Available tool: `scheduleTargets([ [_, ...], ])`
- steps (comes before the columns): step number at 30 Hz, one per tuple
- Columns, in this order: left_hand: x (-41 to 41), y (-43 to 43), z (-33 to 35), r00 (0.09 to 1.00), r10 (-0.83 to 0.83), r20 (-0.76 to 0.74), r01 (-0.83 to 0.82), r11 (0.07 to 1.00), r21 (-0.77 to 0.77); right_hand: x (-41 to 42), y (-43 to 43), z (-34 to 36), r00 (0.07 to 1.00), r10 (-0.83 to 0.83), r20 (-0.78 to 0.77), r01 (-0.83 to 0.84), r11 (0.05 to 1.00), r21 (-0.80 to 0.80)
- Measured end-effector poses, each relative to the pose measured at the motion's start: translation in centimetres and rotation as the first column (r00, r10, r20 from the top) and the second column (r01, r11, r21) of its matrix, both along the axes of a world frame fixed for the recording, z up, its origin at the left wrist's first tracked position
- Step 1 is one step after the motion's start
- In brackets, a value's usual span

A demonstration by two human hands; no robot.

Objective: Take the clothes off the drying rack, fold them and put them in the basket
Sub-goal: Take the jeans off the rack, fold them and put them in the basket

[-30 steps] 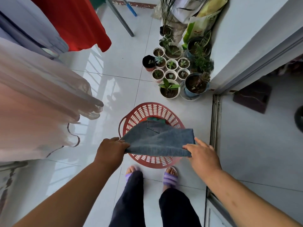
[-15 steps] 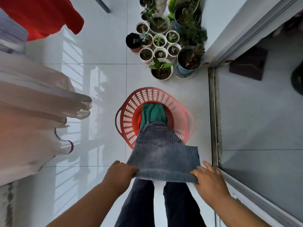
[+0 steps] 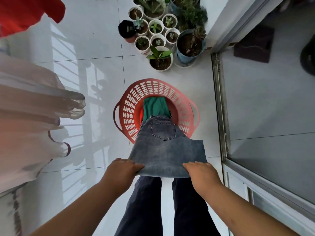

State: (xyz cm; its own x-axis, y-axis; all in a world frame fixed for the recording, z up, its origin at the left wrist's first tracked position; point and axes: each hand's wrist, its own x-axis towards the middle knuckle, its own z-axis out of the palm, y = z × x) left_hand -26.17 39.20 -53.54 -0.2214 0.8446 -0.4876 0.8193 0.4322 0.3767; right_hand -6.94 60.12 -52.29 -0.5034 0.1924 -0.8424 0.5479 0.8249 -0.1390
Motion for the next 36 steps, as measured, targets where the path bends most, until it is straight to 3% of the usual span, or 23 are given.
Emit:
scheduleTargets([
  [7,1.1,-0.7,0.6,0.999,0.033,-0.026,-0.035,0.996,-0.077,0.2,1.5,-0.4,0.990,0.098,-0.097,-0.103,0.994,-0.044],
  [13,0.5,0.2,1.2,0.993,0.102,-0.056,-0.110,0.979,-0.171,-0.5,2.4,0.3,0.981,0.088,-0.171,-0.088,0.996,0.004],
  [20,1.8,0.6,1.4,0.999,0.043,-0.010,-0.044,0.942,-0.332,-0.2,2.9,0.6,0.986,0.148,-0.079,-0.155,0.983,-0.101],
  [26,1.3,0.9,2.0,0.987,0.158,0.003,-0.151,0.946,-0.286,-0.8,3.7,0.2,0.993,0.108,0.057,-0.093,0.972,-0.214],
  [31,-0.5,1.3,3.2,0.923,0.377,0.080,-0.350,0.906,-0.236,-1.6,4.6,0.8,0.998,0.049,-0.039,-0.054,0.990,-0.131],
  [36,-1.5,1.6,3.9,0.911,0.394,0.123,-0.356,0.901,-0.249,-2.4,5.2,1.3,0.996,0.080,-0.045,-0.086,0.987,-0.137],
])
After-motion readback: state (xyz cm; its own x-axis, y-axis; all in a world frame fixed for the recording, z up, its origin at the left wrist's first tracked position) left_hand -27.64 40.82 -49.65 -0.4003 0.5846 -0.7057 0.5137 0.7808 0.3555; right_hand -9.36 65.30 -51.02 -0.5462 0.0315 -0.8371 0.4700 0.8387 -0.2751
